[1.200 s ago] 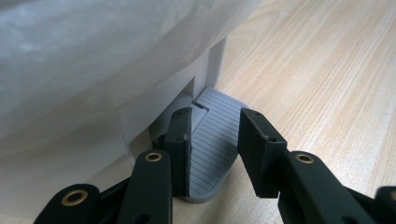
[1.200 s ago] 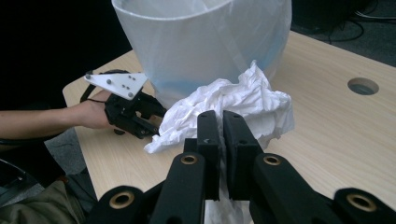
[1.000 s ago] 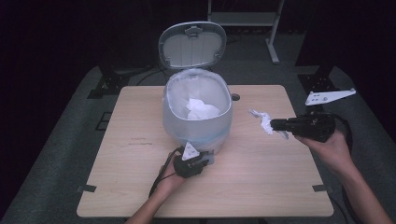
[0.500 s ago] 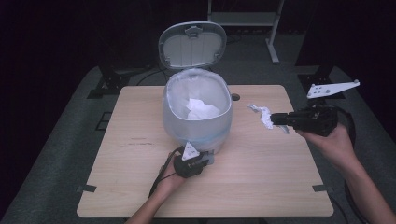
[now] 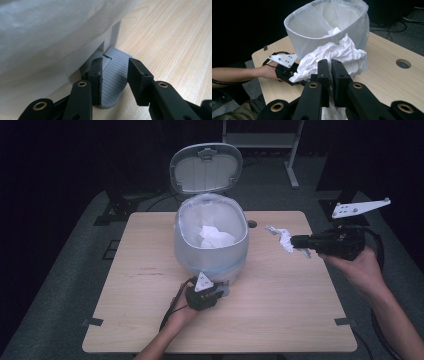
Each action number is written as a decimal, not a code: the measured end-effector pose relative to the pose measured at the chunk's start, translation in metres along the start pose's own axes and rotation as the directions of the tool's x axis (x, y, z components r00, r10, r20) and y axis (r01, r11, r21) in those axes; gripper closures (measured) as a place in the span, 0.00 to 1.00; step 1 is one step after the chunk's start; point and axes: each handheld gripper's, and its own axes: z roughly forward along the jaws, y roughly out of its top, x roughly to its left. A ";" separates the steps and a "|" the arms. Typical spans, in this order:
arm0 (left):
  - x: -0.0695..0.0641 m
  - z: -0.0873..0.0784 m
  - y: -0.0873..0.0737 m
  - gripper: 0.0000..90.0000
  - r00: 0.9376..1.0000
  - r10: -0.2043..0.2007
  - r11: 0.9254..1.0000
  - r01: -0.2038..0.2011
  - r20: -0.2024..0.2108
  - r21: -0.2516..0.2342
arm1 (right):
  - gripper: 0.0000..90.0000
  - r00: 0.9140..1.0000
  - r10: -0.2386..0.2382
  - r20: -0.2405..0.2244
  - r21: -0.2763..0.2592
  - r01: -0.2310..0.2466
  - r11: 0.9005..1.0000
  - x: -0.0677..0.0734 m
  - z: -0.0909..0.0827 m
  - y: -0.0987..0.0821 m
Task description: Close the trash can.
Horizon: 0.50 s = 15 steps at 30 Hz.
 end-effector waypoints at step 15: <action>0.000 0.000 0.000 0.72 1.000 -0.003 1.000 0.003 0.002 -0.001 | 0.95 1.000 -0.018 -0.010 -0.003 0.018 1.000 0.006 0.002 0.018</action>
